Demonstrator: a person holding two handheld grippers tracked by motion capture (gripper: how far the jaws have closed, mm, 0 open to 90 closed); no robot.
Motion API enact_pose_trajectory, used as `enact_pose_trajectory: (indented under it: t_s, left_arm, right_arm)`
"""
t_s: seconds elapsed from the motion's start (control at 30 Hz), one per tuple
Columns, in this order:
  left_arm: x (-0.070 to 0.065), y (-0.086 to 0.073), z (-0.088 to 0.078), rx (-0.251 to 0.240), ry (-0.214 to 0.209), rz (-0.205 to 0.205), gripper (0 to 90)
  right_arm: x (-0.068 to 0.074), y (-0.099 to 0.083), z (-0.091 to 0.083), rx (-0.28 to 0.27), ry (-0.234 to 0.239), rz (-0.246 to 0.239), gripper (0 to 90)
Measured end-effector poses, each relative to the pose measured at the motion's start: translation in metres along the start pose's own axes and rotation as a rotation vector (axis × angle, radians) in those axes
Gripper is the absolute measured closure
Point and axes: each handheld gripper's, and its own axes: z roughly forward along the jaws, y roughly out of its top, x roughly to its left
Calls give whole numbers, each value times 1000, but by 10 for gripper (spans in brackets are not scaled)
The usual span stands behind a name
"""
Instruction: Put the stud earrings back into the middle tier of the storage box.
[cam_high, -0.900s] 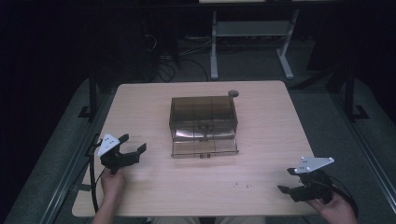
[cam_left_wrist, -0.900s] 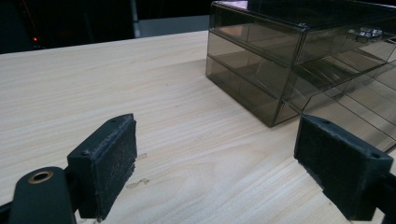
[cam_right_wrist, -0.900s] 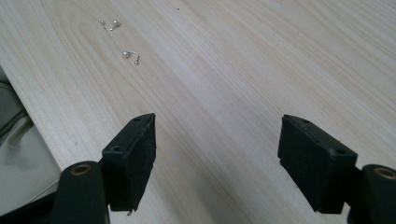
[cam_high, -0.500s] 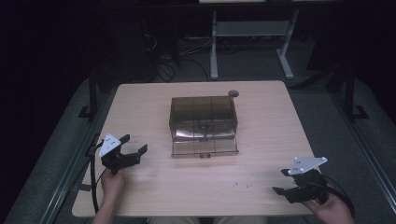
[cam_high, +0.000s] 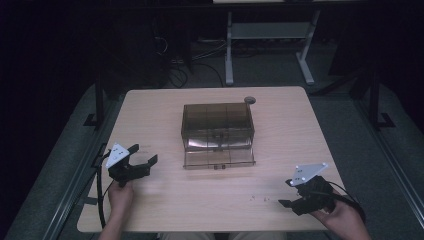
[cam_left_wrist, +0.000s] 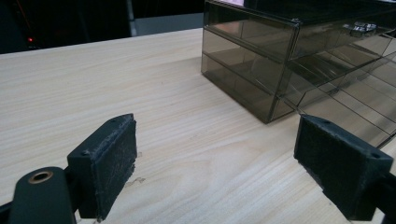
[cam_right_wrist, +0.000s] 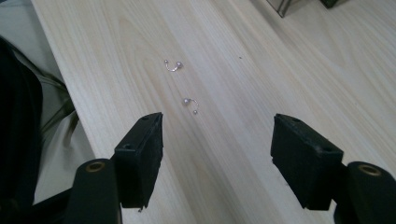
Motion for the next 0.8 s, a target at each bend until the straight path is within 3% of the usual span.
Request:
enact_pose_trajectory:
  t_s: [0.23, 0.8]
  left_arm:
    - [1, 0, -1, -7, -1, -13, 128]
    - [2, 0, -1, -8, -1, -12, 128]
  right_arm:
    - [1, 12, 4, 41, 10, -45, 385]
    - [0, 31, 30, 146, 61, -76, 500]
